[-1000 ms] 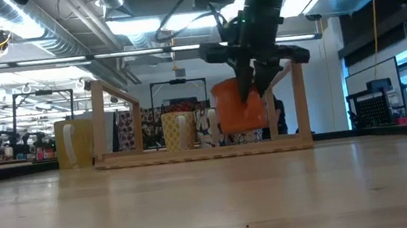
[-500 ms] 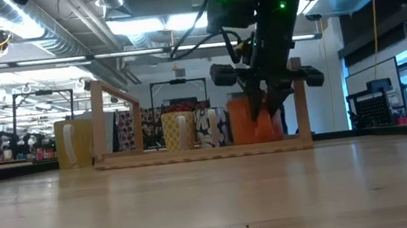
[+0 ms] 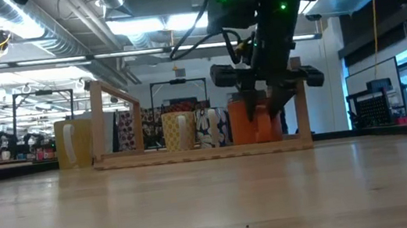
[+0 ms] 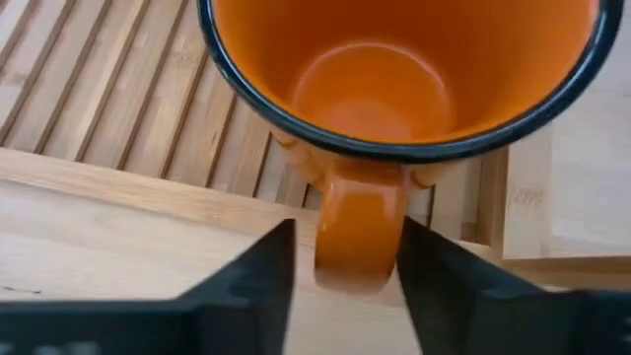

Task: Place coffee mugs
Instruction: Put the orange mug on the shelf, then put the yellow mug on the shelf

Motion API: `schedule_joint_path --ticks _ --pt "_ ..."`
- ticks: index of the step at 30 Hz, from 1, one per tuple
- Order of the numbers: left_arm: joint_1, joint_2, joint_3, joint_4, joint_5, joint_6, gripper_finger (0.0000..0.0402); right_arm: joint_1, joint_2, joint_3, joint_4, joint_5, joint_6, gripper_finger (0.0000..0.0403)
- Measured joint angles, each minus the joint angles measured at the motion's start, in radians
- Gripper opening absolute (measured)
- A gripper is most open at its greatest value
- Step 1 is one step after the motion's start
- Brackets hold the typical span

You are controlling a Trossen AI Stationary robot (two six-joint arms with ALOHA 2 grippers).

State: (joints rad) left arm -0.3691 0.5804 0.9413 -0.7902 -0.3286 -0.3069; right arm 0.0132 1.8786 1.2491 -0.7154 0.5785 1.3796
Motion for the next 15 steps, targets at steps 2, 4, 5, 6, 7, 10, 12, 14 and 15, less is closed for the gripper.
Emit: schedule_joint_path --ticks 2,4,5,6,7,10,12,14,15 --pt "0.0 0.0 0.0 0.0 0.0 0.0 0.0111 0.0 0.0 0.0 0.002 -0.002 0.0 0.0192" --pt "0.0 0.0 0.0 0.0 0.001 0.0 0.0111 0.0 0.001 0.015 -0.012 -0.02 -0.004 0.0222" --pt "0.0 0.0 0.0 0.0 0.001 0.0 0.0111 0.0 0.001 0.029 -0.028 -0.024 -0.014 0.0235" --pt "0.0 0.0 0.0 0.0 0.001 -0.001 0.0111 0.004 -0.001 0.044 -0.045 -0.026 -0.024 0.0246" --pt "0.0 0.0 0.0 0.0 0.001 0.0 0.0111 0.012 -0.003 0.061 -0.065 -0.026 -0.03 0.0255" --pt "0.0 0.0 0.0 0.0 0.001 0.0 0.0111 0.032 -0.006 0.14 -0.159 0.002 -0.045 0.0273" --pt "0.0 0.0 0.0 0.0 0.0 0.0 0.0111 0.046 -0.01 0.202 -0.225 0.006 -0.064 0.0277" --pt "0.0 0.0 0.0 0.0 0.001 0.0 0.0111 0.067 -0.01 0.256 -0.253 -0.002 -0.102 0.0278" --pt "0.0 0.0 0.0 0.0 0.0 0.0 0.0111 0.083 -0.01 0.281 -0.258 -0.009 -0.127 0.0279"
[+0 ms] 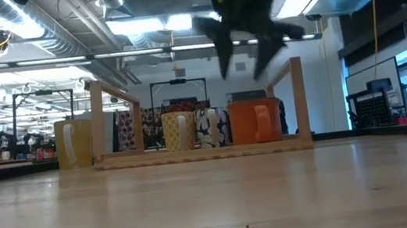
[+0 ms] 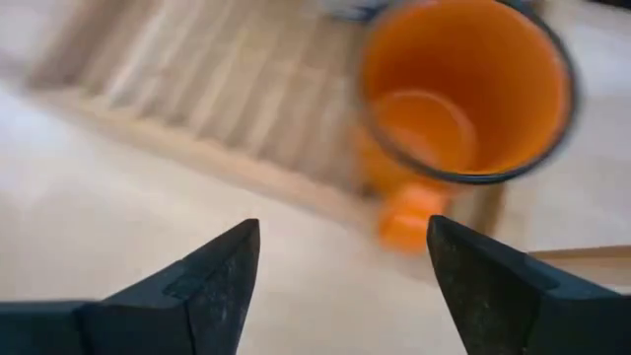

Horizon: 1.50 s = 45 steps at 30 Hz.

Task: Place coffee mugs
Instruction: Put the yellow mug on the shelf

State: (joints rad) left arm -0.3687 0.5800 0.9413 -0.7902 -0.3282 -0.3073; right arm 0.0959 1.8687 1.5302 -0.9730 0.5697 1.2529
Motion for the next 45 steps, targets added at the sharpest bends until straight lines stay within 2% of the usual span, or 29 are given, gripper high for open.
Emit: schedule_joint_path --ticks 5,10,13,16,18,23,28,36,45 --pt "0.0 0.003 0.0 0.0 -0.023 -0.006 0.0114 0.11 -0.002 0.073 0.109 0.007 -0.113 0.0279" --pt "0.0 0.04 0.0 -0.029 -0.004 -0.047 0.0148 0.215 0.007 0.072 0.266 0.023 -0.157 0.028" --pt "0.0 0.1 0.0 -0.056 0.092 -0.077 0.017 0.267 0.019 0.058 0.295 0.021 -0.165 0.028" --pt "-0.003 0.17 -0.002 -0.071 0.29 -0.119 0.0175 0.309 0.03 0.059 0.293 0.022 -0.162 0.028" --pt "-0.019 0.217 -0.001 -0.087 0.383 -0.174 0.0174 0.332 0.03 0.058 0.294 0.022 -0.161 0.028" --pt "-0.124 0.313 -0.002 -0.145 0.455 -0.273 0.0174 0.371 0.03 0.058 0.291 0.022 -0.161 0.028" --pt "-0.278 0.375 -0.002 -0.164 0.443 -0.421 0.0173 0.406 0.03 0.058 0.273 0.015 -0.162 0.028" --pt "-0.491 0.47 -0.001 -0.171 0.344 -0.697 0.0173 0.488 0.03 0.058 0.257 0.013 -0.17 0.028" --pt "-0.59 0.6 -0.001 -0.178 0.276 -0.766 0.0173 0.548 0.03 0.058 0.228 0.025 -0.172 0.028"
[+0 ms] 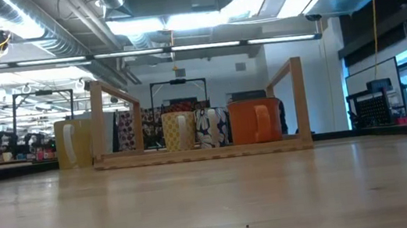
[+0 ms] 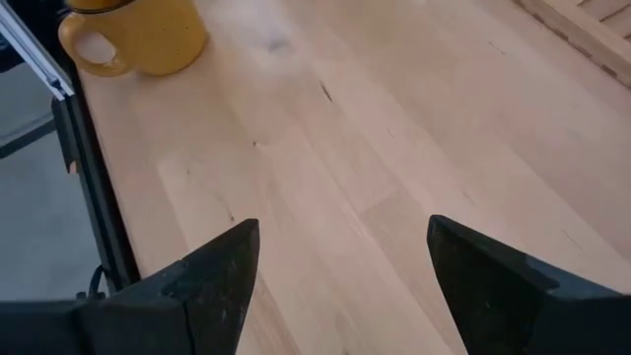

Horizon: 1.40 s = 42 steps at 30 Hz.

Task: Place coffee mugs
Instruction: Put the yellow mug on the shelf

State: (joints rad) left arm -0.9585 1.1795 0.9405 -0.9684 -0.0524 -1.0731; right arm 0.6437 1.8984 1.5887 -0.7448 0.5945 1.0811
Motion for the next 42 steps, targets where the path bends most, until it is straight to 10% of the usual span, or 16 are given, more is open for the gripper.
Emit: schedule_joint_path --ticks 22,34,42 --pt "0.025 0.154 -0.069 -0.018 -0.018 -0.023 0.0169 0.011 0.0 0.0 -0.001 0.033 -0.014 0.028" --pt "0.037 0.163 -0.099 0.047 -0.024 0.025 0.0019 0.011 0.0 0.0 -0.013 0.034 -0.014 0.028" --pt "0.125 0.168 -0.057 0.032 -0.065 0.031 0.0017 0.011 0.0 0.001 -0.012 0.044 -0.016 0.028"
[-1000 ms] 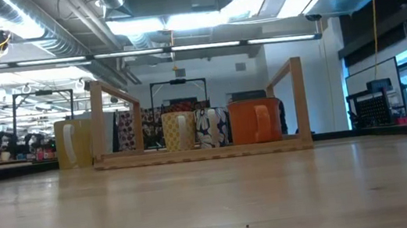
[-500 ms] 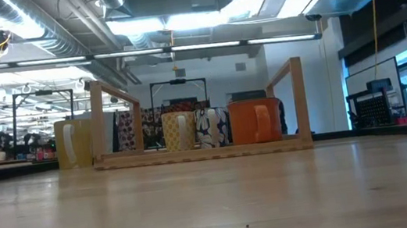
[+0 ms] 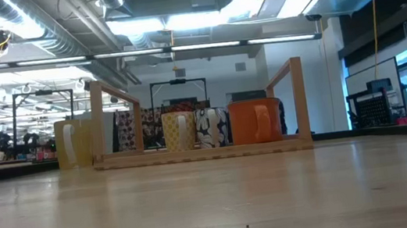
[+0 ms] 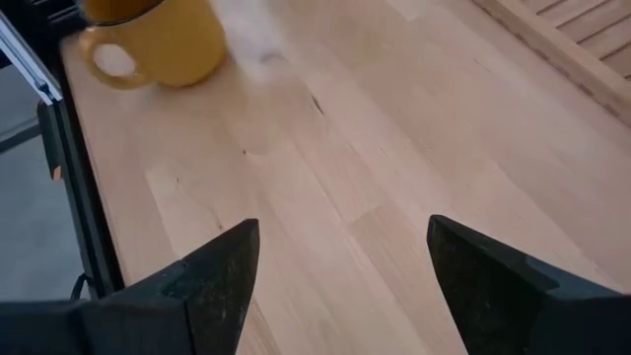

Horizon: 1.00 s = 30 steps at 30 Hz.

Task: Place coffee mugs
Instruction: Put the yellow mug on the shelf

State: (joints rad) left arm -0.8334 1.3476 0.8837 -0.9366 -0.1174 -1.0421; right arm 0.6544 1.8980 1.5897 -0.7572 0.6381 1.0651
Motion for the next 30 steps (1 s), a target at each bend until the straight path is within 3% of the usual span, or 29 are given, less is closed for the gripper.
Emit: schedule_joint_path --ticks 6,11,16,24,30 --pt "0.086 -0.028 0.085 0.01 -0.052 -0.042 0.0016 0.001 -0.001 0.061 -0.002 0.051 -0.084 0.028" --pt "0.175 -0.086 0.157 0.012 -0.16 -0.073 0.0016 0.001 -0.001 0.134 0.004 0.14 -0.213 0.028" --pt "0.269 -0.139 0.21 0.018 -0.215 -0.082 0.0016 -0.008 -0.001 0.151 0.084 0.183 -0.326 0.028" --pt "0.379 -0.17 0.219 0.033 -0.226 -0.082 0.0016 -0.024 0.04 0.152 0.318 0.213 -0.62 0.028" --pt "0.441 -0.169 0.219 0.065 -0.223 -0.067 0.0016 -0.071 0.101 0.151 0.371 0.228 -0.76 0.028"
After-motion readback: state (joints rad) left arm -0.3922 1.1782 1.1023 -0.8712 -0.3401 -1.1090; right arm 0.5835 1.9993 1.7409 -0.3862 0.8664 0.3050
